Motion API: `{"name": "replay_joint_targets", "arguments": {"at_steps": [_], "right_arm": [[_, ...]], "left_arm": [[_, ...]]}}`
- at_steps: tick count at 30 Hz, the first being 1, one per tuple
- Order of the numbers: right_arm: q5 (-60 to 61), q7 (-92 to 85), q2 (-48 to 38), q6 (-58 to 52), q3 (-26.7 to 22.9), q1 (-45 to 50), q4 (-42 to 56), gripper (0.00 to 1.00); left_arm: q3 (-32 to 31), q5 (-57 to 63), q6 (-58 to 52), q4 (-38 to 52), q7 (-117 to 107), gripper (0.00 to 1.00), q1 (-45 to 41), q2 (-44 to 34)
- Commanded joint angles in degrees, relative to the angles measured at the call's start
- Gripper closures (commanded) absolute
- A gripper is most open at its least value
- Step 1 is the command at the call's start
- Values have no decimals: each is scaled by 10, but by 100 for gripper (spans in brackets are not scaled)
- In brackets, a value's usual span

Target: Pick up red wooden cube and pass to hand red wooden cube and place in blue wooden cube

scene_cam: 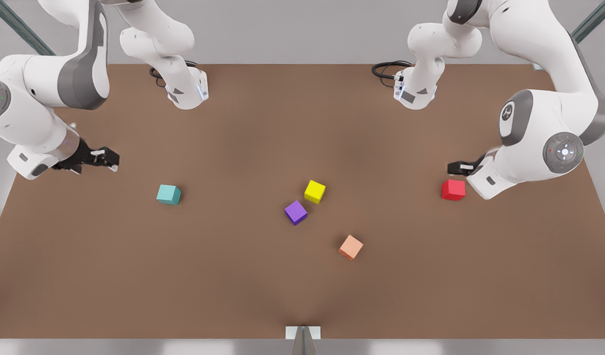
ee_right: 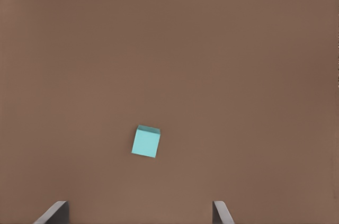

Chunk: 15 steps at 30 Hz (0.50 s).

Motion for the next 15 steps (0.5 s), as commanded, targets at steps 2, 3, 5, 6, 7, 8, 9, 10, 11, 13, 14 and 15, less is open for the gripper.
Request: {"name": "replay_joint_targets", "arguments": {"at_steps": [2,3,5,6,7,8,9,10,11,13,14,15], "right_arm": [[0,-31,0,26,0,3,1,0],[1,-29,0,26,0,2,1,0],[1,-30,0,26,0,2,1,0],[1,-30,0,26,0,2,1,0],[1,-31,0,26,0,2,0,0],[1,-31,0,26,0,2,-1,0],[1,-31,0,26,0,2,-1,0],[1,-32,0,26,0,2,-2,0],[1,-32,0,26,0,2,-2,0],[1,-33,0,26,0,2,-2,0],[2,-34,0,26,0,2,-2,0],[2,-36,0,26,0,2,-3,0]], "left_arm": [[5,0,37,-24,27,0,0,-1],[34,-2,128,-89,30,0,0,0],[81,-2,326,-219,112,0,1,5],[89,-3,414,-283,122,0,5,5],[90,-3,451,-314,123,0,6,5],[91,-2,467,-341,125,0,9,5],[99,-2,504,-369,125,0,13,9],[101,-2,540,-395,125,0,14,11],[101,-3,544,-400,125,0,14,15],[101,-4,557,-415,125,0,20,17],[101,-4,573,-431,126,0,20,17],[101,-4,598,-453,140,0,21,16]]}}
